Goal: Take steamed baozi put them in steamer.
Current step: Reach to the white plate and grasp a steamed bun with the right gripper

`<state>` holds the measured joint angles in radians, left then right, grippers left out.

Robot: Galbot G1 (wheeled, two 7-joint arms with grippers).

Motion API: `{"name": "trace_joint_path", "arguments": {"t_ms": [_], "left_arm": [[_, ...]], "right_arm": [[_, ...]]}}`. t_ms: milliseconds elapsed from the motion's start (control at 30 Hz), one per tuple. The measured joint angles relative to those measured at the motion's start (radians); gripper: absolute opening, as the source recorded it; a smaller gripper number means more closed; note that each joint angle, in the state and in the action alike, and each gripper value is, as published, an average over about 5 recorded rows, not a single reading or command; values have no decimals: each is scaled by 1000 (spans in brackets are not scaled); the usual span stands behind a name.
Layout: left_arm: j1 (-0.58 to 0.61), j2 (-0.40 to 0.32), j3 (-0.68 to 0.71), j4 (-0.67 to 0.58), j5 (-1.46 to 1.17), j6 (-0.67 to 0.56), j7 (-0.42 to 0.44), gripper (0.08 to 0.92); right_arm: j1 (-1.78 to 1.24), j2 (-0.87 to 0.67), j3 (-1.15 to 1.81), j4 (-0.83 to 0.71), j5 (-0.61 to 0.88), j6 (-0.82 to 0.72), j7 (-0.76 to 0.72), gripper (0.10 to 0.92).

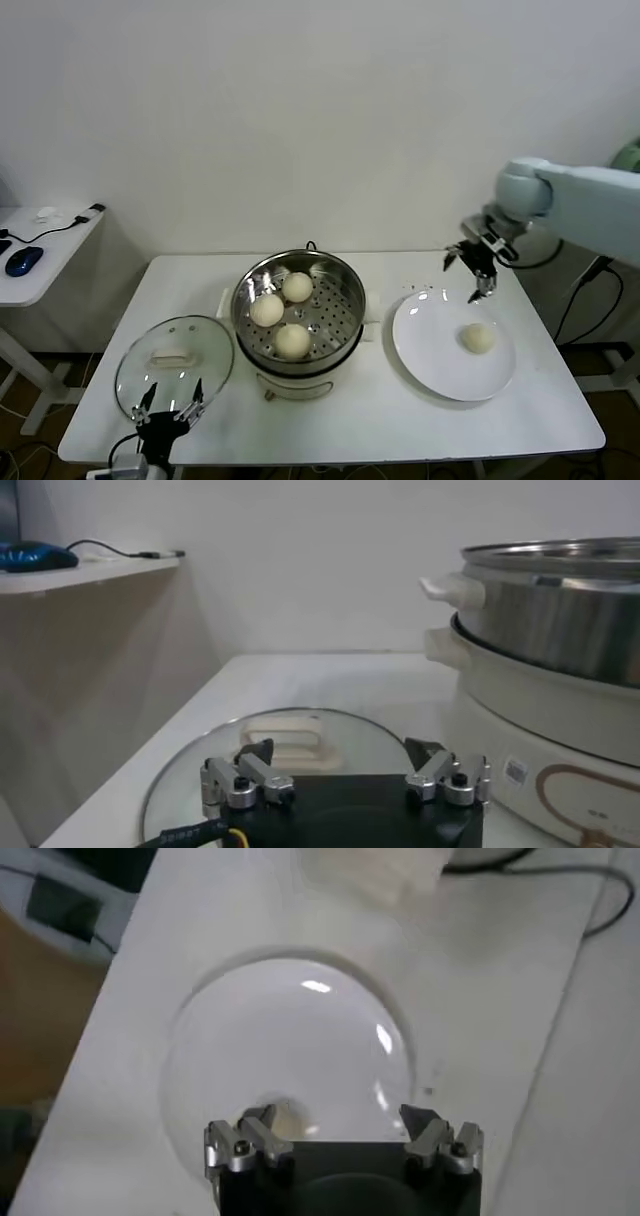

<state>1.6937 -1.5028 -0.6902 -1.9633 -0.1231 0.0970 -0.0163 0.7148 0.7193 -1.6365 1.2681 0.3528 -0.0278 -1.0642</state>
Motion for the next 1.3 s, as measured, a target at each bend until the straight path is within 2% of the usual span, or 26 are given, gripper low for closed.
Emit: {"name": "trace_joint_path", "arguments": {"t_ms": [367, 1000, 1200, 1300], "left_arm": [[4, -11, -4, 10, -3, -1, -12, 823], [10, -8, -3, 16, -2, -6, -14, 823], [13, -8, 0, 9, -2, -5, -14, 823], [14, -8, 0, 7, 0, -3, -14, 823]], "right_arm": [[-284, -50, 190, -134, -90, -76, 24, 823], [-492, 40, 353, -299, -154, -117, 68, 817], [-498, 42, 358, -301, -159, -122, 64, 701], [-486, 37, 349, -292, -156, -125, 60, 669]]}}
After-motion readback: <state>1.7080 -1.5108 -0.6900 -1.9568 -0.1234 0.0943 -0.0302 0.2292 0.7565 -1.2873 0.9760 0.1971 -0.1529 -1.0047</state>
